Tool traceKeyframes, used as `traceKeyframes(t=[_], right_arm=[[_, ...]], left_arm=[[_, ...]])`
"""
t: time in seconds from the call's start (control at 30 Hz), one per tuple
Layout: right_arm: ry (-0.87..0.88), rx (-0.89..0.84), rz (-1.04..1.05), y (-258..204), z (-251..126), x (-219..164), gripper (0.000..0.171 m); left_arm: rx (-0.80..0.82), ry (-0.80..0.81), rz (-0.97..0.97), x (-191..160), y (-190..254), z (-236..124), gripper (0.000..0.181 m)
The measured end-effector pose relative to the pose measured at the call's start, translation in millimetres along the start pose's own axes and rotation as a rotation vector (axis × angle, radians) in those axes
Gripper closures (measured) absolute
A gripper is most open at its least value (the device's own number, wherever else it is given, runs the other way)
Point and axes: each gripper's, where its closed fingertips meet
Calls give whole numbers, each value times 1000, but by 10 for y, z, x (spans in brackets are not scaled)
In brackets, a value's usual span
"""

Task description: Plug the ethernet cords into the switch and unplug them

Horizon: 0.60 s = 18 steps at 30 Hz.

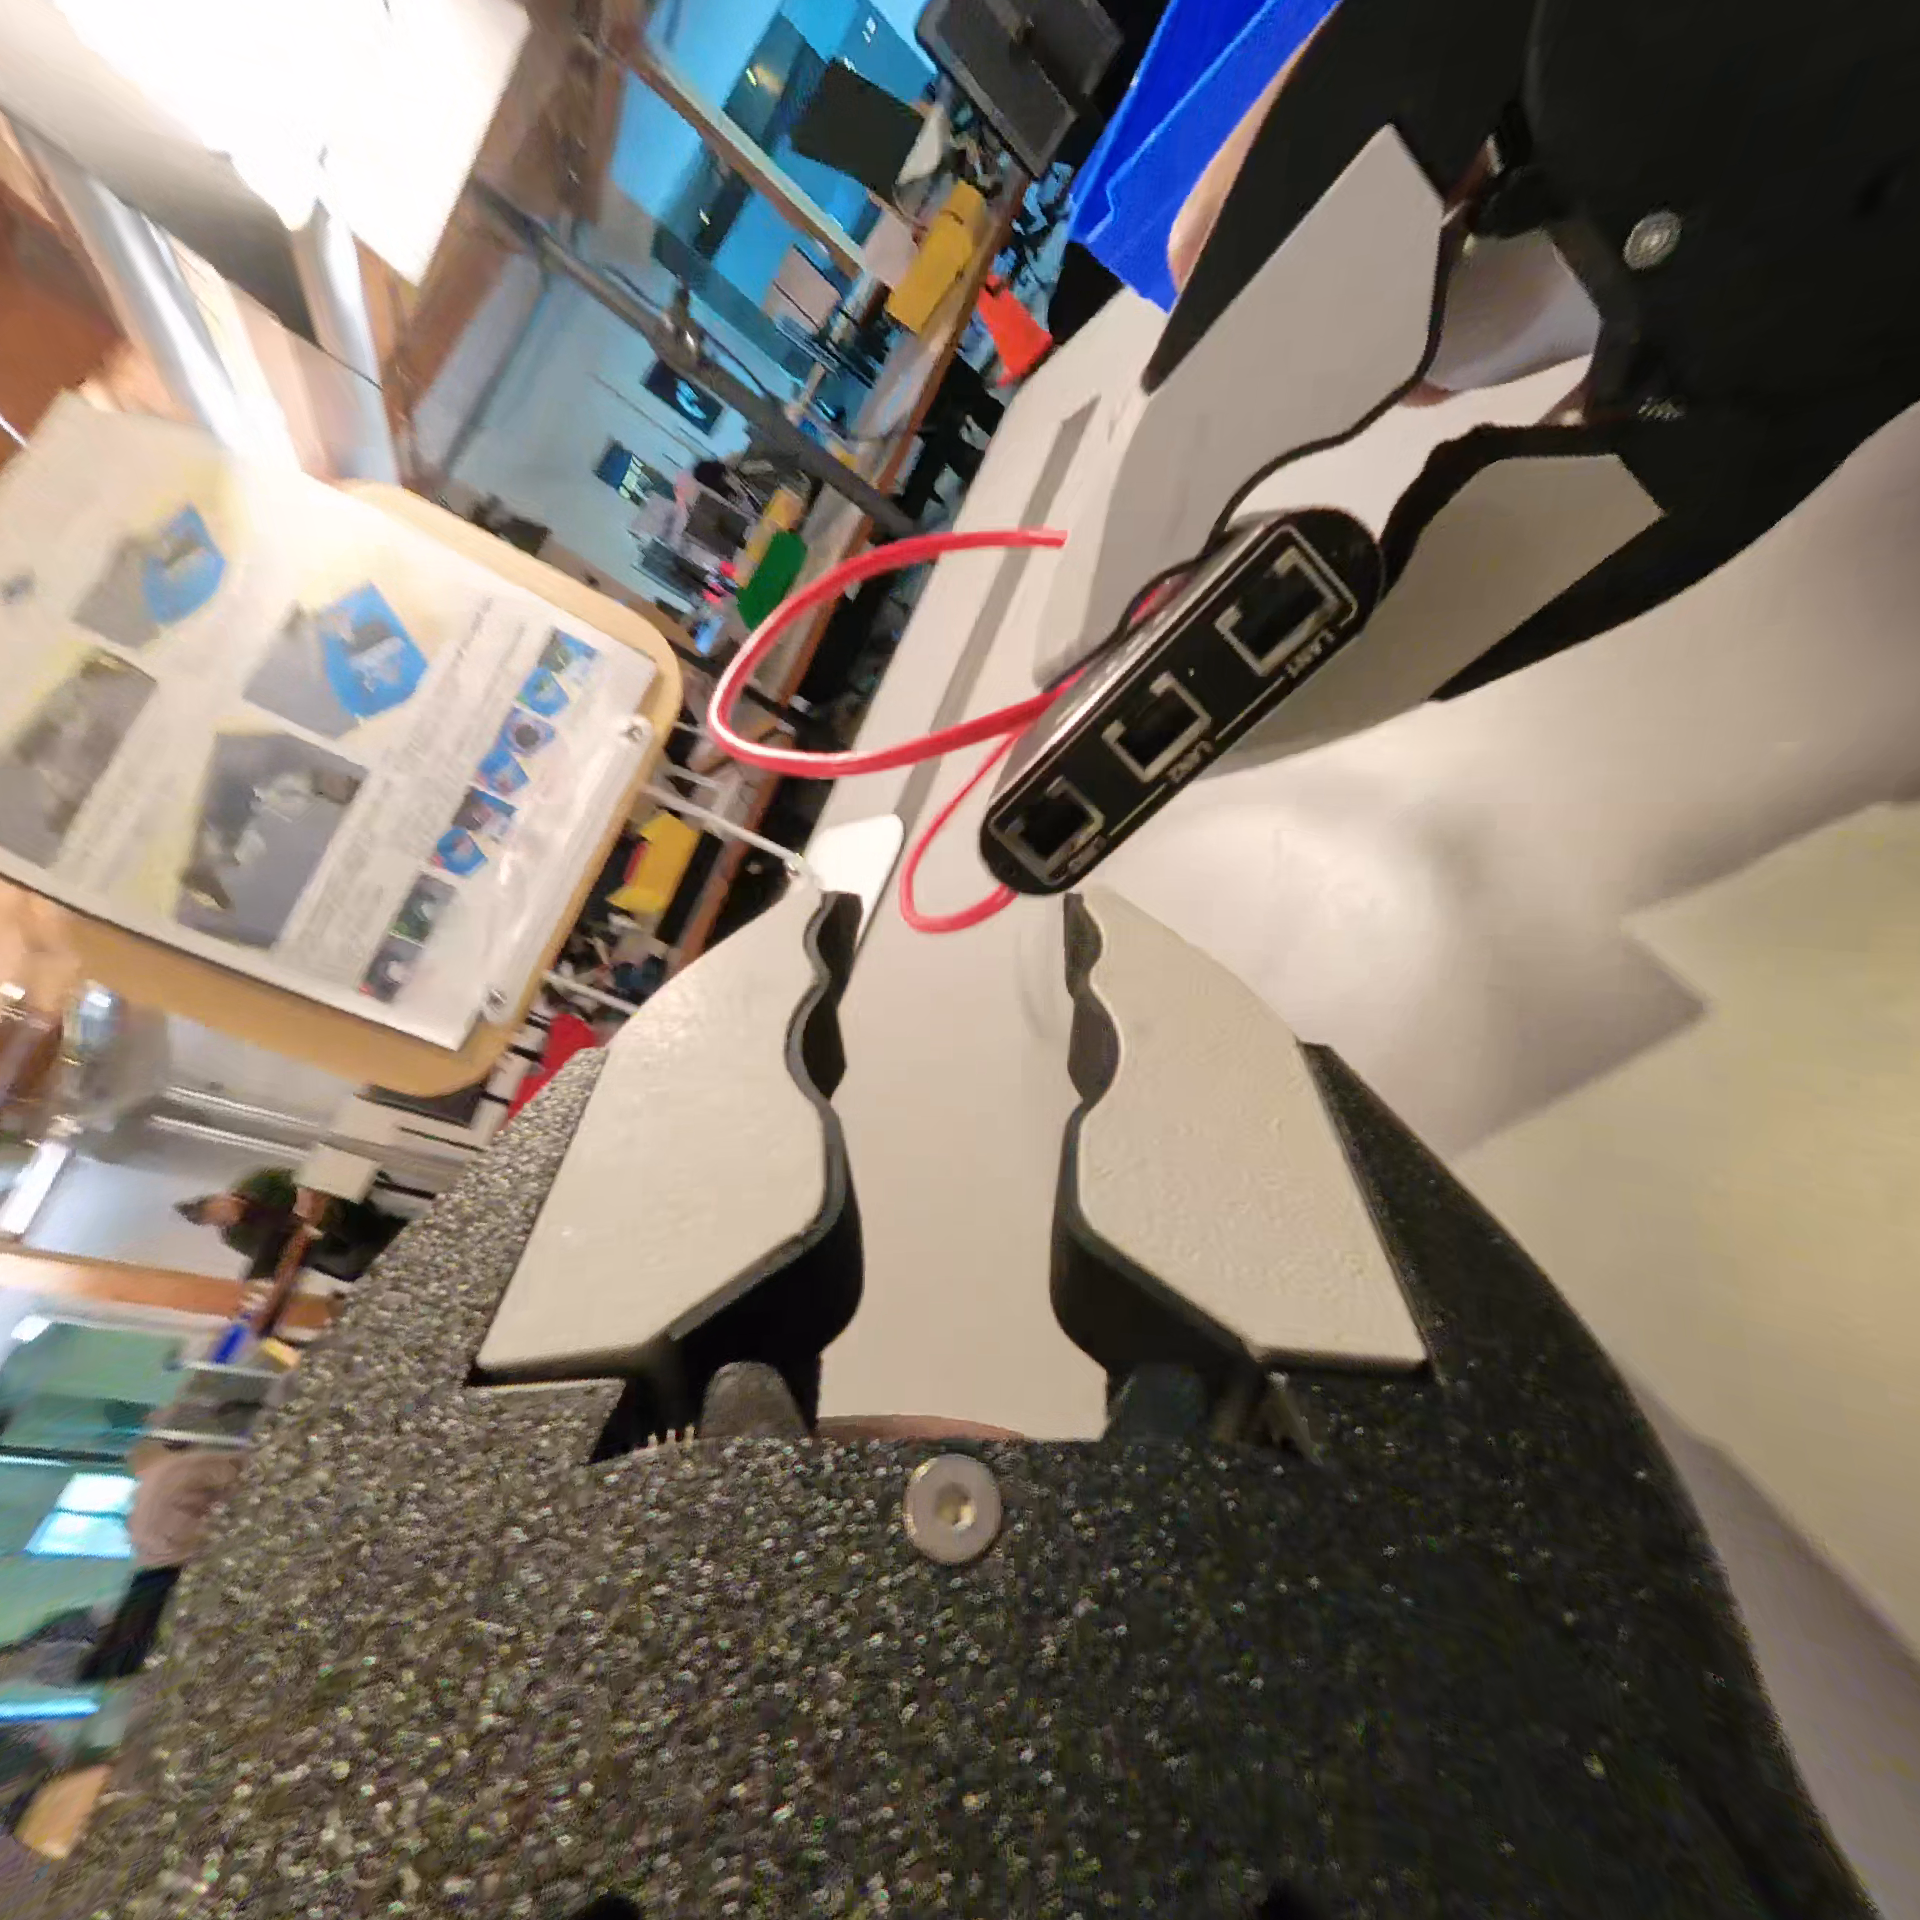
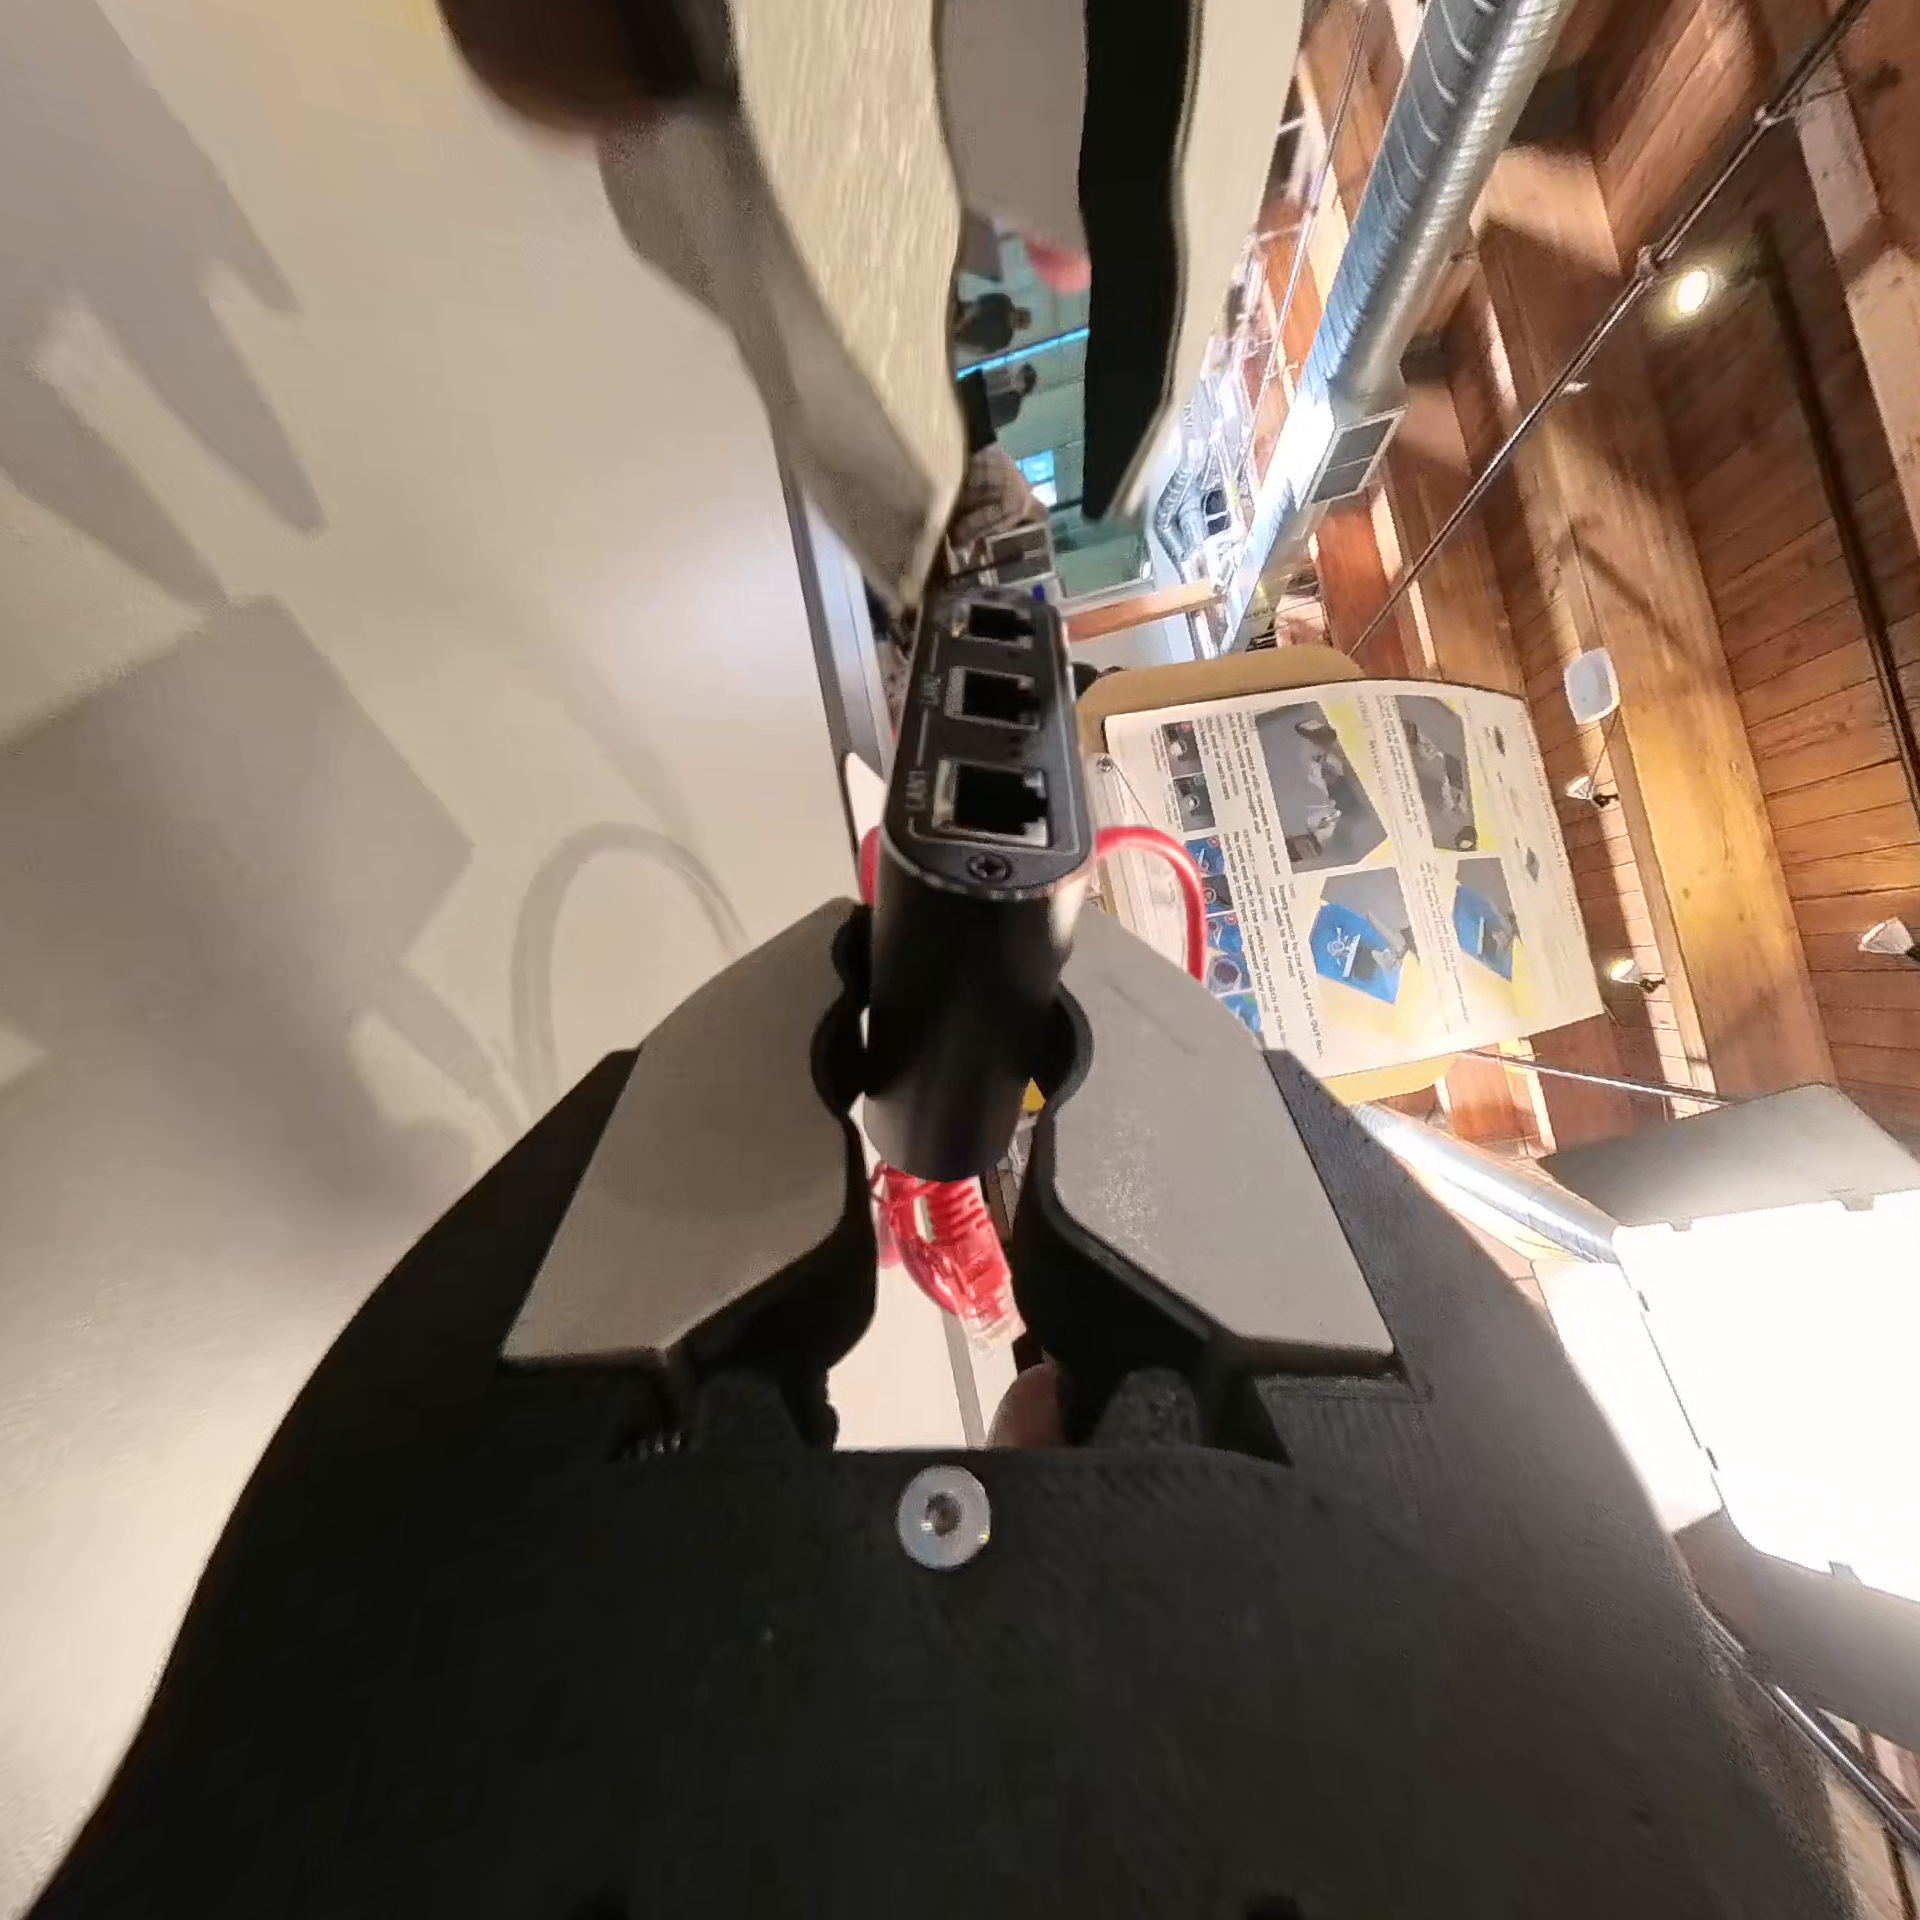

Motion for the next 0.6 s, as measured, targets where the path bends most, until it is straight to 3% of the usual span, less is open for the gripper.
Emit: traceKeyframes(t=[0.13,0.3,0.47,0.6], right_arm=[[-45,35,-3,-111,17,-124,143],[-110,89,-4,-266,48,-257,143],[-134,138,-43,-429,72,-297,143],[-139,176,-77,-555,96,-297,143]], left_arm=[[28,-130,-116,-255,-104,-380,141],[139,-145,-379,-329,-463,-1144,140],[323,-257,-471,-477,-1142,-2264,131],[550,-480,-489,-928,-1729,-3287,127]])
Point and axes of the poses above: each gripper's, where its closed fingertips meet, z out along the fingers, x out of its top, y = z × x across the jaws, and after that the axes turned 13 degrees about y, right-handed
